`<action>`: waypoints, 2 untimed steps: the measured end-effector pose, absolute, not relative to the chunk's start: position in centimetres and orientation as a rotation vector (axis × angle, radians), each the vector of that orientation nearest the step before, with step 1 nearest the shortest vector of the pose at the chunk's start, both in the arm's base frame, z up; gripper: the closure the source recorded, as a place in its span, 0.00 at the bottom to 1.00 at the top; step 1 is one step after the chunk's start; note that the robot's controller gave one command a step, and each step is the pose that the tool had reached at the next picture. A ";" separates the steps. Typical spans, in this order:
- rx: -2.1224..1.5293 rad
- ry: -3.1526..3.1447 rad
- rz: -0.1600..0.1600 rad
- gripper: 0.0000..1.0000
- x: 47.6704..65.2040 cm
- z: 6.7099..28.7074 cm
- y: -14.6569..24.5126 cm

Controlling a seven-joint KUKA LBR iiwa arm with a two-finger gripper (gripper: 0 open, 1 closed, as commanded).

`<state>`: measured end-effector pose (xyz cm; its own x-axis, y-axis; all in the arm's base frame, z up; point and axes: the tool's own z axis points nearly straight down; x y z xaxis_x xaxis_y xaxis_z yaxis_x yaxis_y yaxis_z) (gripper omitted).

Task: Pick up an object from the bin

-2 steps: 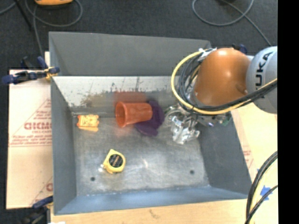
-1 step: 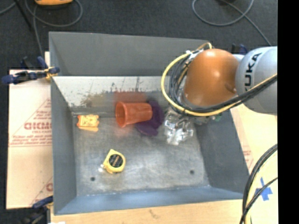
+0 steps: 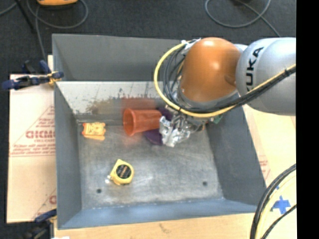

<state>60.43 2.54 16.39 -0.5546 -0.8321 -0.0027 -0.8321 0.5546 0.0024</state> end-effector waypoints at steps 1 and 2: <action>-1.224 2.901 0.003 0.00 63.6 10.1 -0.5; -1.215 2.893 0.002 1.00 63.9 10.5 -0.3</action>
Offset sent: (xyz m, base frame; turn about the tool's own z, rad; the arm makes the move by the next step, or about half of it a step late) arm 0.0000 0.0000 0.0000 0.0000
